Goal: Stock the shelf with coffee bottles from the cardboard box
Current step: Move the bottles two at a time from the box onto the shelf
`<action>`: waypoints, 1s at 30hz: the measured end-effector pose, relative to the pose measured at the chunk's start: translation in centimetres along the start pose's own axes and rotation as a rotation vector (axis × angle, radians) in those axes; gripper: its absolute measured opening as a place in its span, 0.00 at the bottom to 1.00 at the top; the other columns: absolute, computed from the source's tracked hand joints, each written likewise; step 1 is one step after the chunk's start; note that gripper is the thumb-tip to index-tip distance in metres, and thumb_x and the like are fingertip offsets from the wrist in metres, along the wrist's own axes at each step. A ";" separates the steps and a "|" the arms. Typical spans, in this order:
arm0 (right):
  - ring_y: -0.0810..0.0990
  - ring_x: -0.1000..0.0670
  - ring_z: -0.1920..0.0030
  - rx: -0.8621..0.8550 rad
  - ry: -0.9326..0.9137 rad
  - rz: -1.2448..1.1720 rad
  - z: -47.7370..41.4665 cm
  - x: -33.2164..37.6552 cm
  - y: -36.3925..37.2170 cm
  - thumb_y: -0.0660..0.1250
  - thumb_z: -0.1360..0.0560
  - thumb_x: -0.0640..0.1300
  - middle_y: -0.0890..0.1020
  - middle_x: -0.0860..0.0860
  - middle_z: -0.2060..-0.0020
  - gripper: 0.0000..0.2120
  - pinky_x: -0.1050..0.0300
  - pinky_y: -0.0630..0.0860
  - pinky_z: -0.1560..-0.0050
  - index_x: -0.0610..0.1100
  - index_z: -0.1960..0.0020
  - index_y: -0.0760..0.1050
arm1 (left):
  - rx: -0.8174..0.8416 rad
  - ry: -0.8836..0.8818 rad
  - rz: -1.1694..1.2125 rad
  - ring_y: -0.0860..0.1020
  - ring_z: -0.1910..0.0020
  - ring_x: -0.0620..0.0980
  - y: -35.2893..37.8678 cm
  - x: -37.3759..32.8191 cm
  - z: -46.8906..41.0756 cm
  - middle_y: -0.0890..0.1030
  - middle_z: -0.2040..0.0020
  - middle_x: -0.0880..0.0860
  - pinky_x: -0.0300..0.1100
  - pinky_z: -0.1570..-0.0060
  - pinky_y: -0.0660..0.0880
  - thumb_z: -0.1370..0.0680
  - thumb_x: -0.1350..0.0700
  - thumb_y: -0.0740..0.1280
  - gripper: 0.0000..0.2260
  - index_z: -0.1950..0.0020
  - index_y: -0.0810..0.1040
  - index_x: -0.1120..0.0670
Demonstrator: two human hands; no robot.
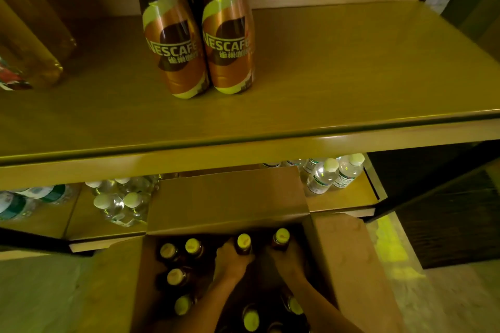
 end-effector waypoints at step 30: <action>0.74 0.78 0.55 -0.060 -0.962 -0.166 26.6 24.3 -14.5 0.76 0.35 0.59 0.77 0.79 0.60 0.16 0.82 0.69 0.64 0.64 0.53 0.72 | -0.250 0.908 0.390 0.83 0.57 0.36 -22.4 -16.5 26.8 0.85 0.56 0.38 0.30 0.63 0.77 0.34 0.45 0.77 0.13 0.53 0.80 0.33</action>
Point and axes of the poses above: each hand's wrist, its own z-axis away from the middle knuckle, its own y-axis out of the palm, x = y × z, the point moved 4 cm from there along -z, towards the middle knuckle
